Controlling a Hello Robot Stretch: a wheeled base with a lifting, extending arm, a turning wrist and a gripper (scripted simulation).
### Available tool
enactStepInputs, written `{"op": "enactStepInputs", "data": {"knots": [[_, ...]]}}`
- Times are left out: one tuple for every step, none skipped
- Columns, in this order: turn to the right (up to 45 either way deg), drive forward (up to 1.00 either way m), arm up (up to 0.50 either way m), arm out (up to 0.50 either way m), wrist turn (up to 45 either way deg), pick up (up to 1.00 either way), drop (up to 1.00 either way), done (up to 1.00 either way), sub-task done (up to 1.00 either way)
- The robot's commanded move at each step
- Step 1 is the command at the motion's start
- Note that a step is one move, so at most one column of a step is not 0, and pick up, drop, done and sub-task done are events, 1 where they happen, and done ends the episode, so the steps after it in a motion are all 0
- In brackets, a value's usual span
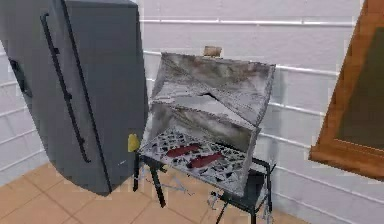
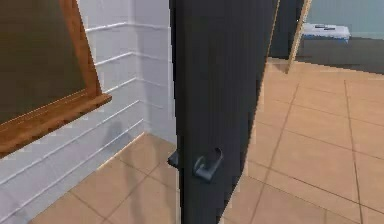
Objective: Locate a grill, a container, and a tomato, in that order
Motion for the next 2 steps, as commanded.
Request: {"op": "enactStepInputs", "data": {"knots": [[0.0,0.00,0.00,0.00,0.0,0.00,0.00,0.00,1.00],[-45.0,0.00,0.00,0.00,0.0,0.00,0.00,0.00,0.00]]}}
